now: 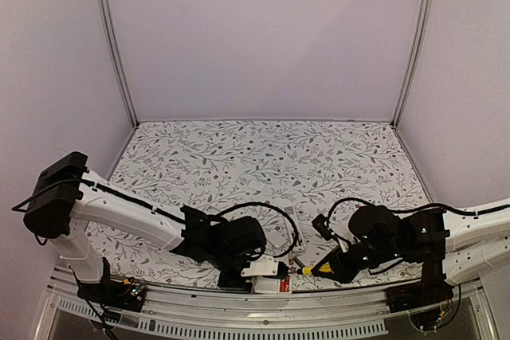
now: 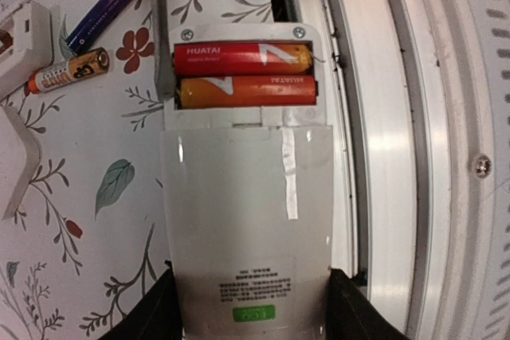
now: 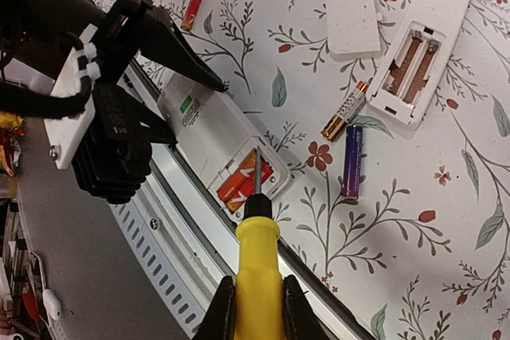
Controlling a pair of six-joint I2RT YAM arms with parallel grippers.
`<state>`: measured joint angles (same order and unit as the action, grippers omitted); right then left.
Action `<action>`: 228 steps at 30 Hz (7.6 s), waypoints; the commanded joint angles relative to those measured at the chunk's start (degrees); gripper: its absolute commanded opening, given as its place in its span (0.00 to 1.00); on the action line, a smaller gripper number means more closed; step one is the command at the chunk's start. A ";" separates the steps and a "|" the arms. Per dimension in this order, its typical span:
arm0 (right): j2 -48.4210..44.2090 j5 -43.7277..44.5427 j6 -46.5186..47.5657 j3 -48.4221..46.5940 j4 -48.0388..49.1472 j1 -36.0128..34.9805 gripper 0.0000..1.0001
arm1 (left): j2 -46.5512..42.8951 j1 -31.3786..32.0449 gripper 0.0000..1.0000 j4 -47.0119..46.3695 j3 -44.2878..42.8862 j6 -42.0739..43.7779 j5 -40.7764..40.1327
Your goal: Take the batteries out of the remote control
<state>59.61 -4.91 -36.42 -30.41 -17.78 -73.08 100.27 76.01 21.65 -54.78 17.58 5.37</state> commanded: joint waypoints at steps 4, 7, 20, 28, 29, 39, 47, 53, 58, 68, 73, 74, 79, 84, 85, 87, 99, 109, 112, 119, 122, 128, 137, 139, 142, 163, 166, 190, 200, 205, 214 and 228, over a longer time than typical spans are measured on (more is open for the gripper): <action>1.92 -0.59 3.39 -2.19 -5.04 0.27 0.00 | 4.61 -0.73 0.16 1.64 2.14 1.53 -3.52; 2.17 0.03 4.22 -3.03 -6.89 0.31 0.00 | 4.72 -0.77 0.16 1.65 2.05 1.57 -3.68; 8.91 -1.83 10.41 -6.82 -9.79 0.73 0.00 | 5.36 -0.76 0.16 1.65 2.05 1.92 -4.69; 13.22 -9.99 11.78 -9.82 -12.81 1.41 0.00 | 5.95 -1.12 0.15 1.64 2.13 1.76 -5.20; 13.59 -11.20 11.54 -10.02 -13.27 1.44 0.00 | 5.97 -1.38 0.15 1.64 2.06 1.74 -5.24; 14.17 -21.46 9.74 -11.81 -13.30 2.09 0.00 | 6.50 -2.58 0.15 1.81 1.74 2.28 -10.54; 9.03 -27.07 6.92 -12.62 -10.95 5.58 0.00 | 5.82 -3.56 0.15 1.82 1.82 2.54 -11.46; 5.24 -22.46 5.67 -12.38 -13.01 6.53 0.00 | 5.82 -3.67 0.16 1.77 2.01 2.63 -12.37; 4.23 -10.95 5.67 -14.03 -17.76 6.55 0.00 | 5.28 -3.75 0.48 1.33 2.18 2.33 -17.94; 3.46 -3.79 6.28 -17.01 -19.19 6.55 0.00 | 0.40 -4.54 0.80 -2.63 4.93 2.72 -26.80; 4.92 -2.78 6.33 -18.62 -22.78 6.55 0.00 | -0.07 -6.26 0.80 -3.94 4.40 1.29 -26.62; 5.39 -2.53 6.20 -18.81 -23.35 6.55 0.00 | -0.14 -6.56 0.80 -4.32 4.23 0.92 -26.48; 6.95 -4.36 4.32 -20.10 -24.25 6.35 0.00 | -3.08 -8.79 0.78 -4.24 2.97 -3.42 -25.45; 9.66 -2.58 0.80 -21.88 -26.91 4.20 0.00 | -9.91 -11.74 0.78 -4.16 1.66 -14.01 -16.83; 10.17 -2.46 -0.02 -22.08 -27.28 3.99 0.00 | -10.87 -11.97 0.79 -4.15 1.17 -16.58 -14.13; 10.91 -2.18 -1.41 -22.34 -27.71 3.18 0.00 | -11.49 -12.09 0.80 -4.17 -0.03 -22.36 -8.81; 15.81 0.27 -3.81 -25.84 -28.22 0.40 0.00 | -6.12 -8.79 1.00 -3.44 -1.69 -37.64 -2.35; 17.77 0.16 -4.35 -27.21 -27.50 -0.86 0.00 | -1.03 -5.37 1.00 -0.38 -4.36 -35.98 -8.29; 18.23 0.46 -4.57 -27.37 -27.58 -1.18 0.00 | -0.03 -4.44 0.99 -0.16 -4.86 -35.60 -8.94; 19.08 1.05 -5.08 -27.59 -28.36 -1.34 0.00 | 0.69 -3.73 1.00 -0.26 -5.55 -35.30 -9.15; 19.63 1.29 -5.35 -27.59 -28.63 -1.47 0.00 | 1.09 -3.50 1.00 -0.38 -5.51 -35.21 -9.14; 20.34 1.27 -5.58 -27.59 -28.33 -1.63 0.00 | 1.34 -2.78 1.00 0.00 -5.51 -35.05 -9.66; 21.33 0.17 -6.48 -27.59 -29.02 -1.72 0.00 | 2.68 -1.37 1.00 0.28 -5.92 -34.92 -10.06; 21.45 -0.19 -7.18 -27.59 -29.14 -1.76 0.00 | 3.02 -0.98 1.00 0.35 -6.12 -34.94 -10.23; 21.79 -0.45 -8.31 -27.55 -29.78 -1.72 0.00 | 3.47 -0.55 1.00 0.28 -6.36 -35.00 -10.44; 14.30 -7.57 -16.27 -16.84 -15.73 0.28 0.00 | 6.80 3.14 0.95 -0.18 -3.11 -37.64 -8.23; 14.26 -7.56 -16.23 -16.61 -15.49 0.48 0.00 | 7.36 3.74 0.95 -0.16 -2.74 -37.94 -7.76; 6.29 -11.07 -19.72 -16.12 -7.00 1.27 0.00 | 10.90 6.08 0.90 3.18 -0.86 -40.69 -7.49; 5.06 -3.99 -19.43 -17.22 -18.20 1.27 0.00 | 8.80 5.25 0.90 3.54 -0.89 -41.38 -9.85; 7.24 -5.87 -18.56 -16.88 -17.79 0.64 0.00 | 8.28 4.65 0.90 3.32 -0.94 -41.38 -10.04; 13.44 -6.34 -16.43 -17.35 -13.00 0.18 0.00 | 7.85 4.12 0.91 3.25 -1.11 -40.98 -10.54; 16.14 -8.50 -14.86 -19.12 -4.24 -1.01 0.00 | 6.07 -0.33 0.93 -0.90 -1.17 -41.07 -9.76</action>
<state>75.40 -12.78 -52.14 -48.05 -25.71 -73.58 103.94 76.20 16.01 -58.43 -25.32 -10.52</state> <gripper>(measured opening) 0.129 0.921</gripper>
